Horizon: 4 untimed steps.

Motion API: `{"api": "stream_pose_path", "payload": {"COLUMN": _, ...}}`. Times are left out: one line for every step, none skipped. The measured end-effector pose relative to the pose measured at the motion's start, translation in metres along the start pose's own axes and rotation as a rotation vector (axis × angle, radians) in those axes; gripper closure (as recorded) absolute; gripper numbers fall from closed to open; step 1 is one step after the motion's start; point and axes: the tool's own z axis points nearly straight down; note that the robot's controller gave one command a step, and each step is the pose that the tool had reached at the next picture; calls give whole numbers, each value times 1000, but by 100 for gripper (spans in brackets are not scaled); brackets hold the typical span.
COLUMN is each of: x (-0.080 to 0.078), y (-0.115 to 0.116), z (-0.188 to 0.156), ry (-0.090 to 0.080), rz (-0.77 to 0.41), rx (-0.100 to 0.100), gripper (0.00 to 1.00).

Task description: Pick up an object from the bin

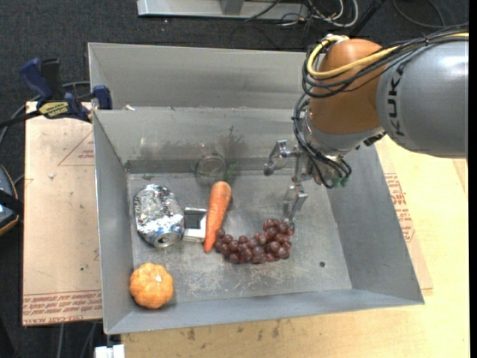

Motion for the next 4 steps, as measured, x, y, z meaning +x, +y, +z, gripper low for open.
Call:
{"api": "stream_pose_path", "payload": {"x": 38, "y": -2, "z": 25, "ry": 0, "rz": -216, "rx": 1, "gripper": 0}}
{"api": "stream_pose_path", "payload": {"x": 39, "y": -6, "z": 89, "ry": -6, "rz": -354, "rx": 2, "gripper": 0}}
{"api": "stream_pose_path", "payload": {"x": 54, "y": 4, "z": 82, "ry": -19, "rz": -446, "rx": 13, "gripper": 100}}
{"api": "stream_pose_path", "payload": {"x": 54, "y": 4, "z": 82, "ry": -19, "rz": -446, "rx": 13, "gripper": 100}}
